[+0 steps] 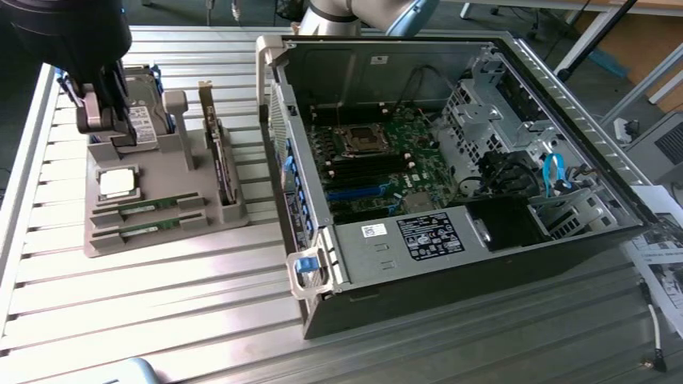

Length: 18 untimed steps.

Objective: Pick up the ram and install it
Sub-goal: 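Pick up the ram and move it above insertion slot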

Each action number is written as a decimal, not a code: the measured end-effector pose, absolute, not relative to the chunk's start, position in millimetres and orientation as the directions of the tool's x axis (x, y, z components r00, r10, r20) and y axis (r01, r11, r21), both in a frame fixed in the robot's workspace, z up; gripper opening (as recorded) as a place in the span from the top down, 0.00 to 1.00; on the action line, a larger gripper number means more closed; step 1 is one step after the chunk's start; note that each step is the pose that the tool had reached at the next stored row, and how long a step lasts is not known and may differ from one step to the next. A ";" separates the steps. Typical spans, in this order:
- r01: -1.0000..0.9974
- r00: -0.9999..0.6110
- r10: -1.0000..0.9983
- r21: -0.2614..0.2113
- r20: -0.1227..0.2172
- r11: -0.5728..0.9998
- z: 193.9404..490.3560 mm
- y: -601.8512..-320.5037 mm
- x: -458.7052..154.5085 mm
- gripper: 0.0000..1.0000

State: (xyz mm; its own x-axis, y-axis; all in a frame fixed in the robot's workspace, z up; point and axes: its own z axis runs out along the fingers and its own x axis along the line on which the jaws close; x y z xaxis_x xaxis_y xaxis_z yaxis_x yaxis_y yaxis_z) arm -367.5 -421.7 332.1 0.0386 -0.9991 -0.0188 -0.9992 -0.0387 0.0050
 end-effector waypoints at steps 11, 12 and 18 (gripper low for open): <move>-0.999 0.039 -0.999 0.005 -0.019 -0.039 314.7 -421.7 -367.5 0.90; -0.999 0.039 -0.999 0.005 -0.019 -0.039 313.2 -421.7 -367.5 0.90; -0.999 0.039 -0.999 0.005 -0.019 -0.039 304.6 -421.7 -367.5 0.90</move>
State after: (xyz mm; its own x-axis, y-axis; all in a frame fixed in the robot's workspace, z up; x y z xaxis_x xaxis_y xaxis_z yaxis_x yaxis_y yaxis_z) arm -367.5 -421.7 304.6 0.0385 -0.9991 -0.0188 -0.9992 -0.0386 0.0050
